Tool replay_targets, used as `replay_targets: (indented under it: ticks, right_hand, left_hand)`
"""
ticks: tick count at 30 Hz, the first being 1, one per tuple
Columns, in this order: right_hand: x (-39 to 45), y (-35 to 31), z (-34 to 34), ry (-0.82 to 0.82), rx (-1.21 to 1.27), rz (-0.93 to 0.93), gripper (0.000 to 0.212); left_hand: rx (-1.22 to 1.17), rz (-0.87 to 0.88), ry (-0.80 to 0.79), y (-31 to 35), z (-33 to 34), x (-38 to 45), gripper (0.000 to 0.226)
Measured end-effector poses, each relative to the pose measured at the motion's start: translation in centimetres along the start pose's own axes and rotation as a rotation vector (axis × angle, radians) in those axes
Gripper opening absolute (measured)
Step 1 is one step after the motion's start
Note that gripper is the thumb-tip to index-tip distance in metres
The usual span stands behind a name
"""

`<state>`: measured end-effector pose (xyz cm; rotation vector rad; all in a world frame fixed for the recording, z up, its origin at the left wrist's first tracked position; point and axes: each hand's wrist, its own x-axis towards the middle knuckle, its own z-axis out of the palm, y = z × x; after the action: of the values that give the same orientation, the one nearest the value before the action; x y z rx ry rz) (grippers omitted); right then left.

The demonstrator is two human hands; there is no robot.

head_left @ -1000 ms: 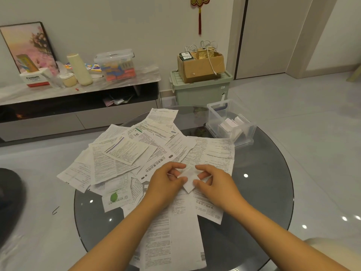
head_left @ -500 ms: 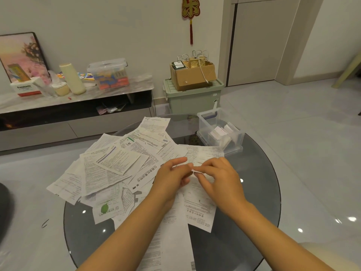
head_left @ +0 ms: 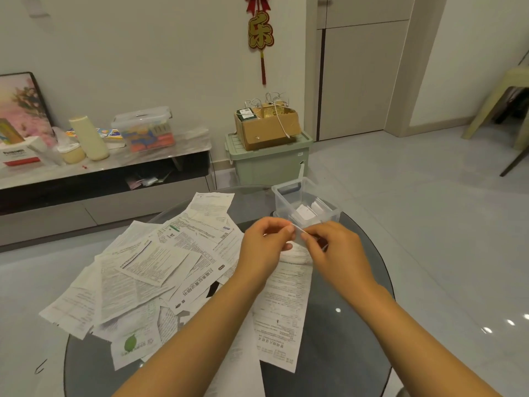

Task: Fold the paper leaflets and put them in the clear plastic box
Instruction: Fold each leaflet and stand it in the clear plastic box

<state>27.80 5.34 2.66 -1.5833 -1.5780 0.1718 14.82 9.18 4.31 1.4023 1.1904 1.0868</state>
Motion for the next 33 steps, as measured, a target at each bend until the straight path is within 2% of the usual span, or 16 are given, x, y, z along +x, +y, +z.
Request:
replay_targets:
  ticks: [4,9,13,17,23,29,33]
  right_hand:
    - [2.6,0.9,-1.3,0.061,-0.052,0.045,0.014]
    - [6.9,2.2,-2.3,0.12,-0.101,0.209,0.015]
    - [9.9,2.7,-1.2,-0.005,-0.287,0.297,0.019]
    - [11.9,2.9,1.0,-0.17,-0.465,0.312,0.019]
    - [13.4,2.1,1.7,-0.364,-0.803,0.235,0.02]
    - [13.3,1.6,2.8,-0.58,-0.86,0.201,0.01]
    - [13.2,1.7,1.9,-0.514,-0.788,0.22,0.014]
  left_hand:
    - [0.035,0.064,-0.014,1.1,1.5,2.2,0.009]
    - [0.24,0.117,0.005,0.9,2.8,4.6,0.013]
    - [0.375,0.136,-0.012,-0.4,2.8,5.6,0.026]
    - [0.415,0.176,-0.021,-1.9,2.7,6.2,0.029]
    - [0.41,0.195,-0.036,-2.4,2.8,6.4,0.03]
    - [0.404,0.183,-0.046,-2.1,2.7,6.0,0.031]
    - [0.408,0.163,-0.06,-1.7,2.6,5.8,0.031]
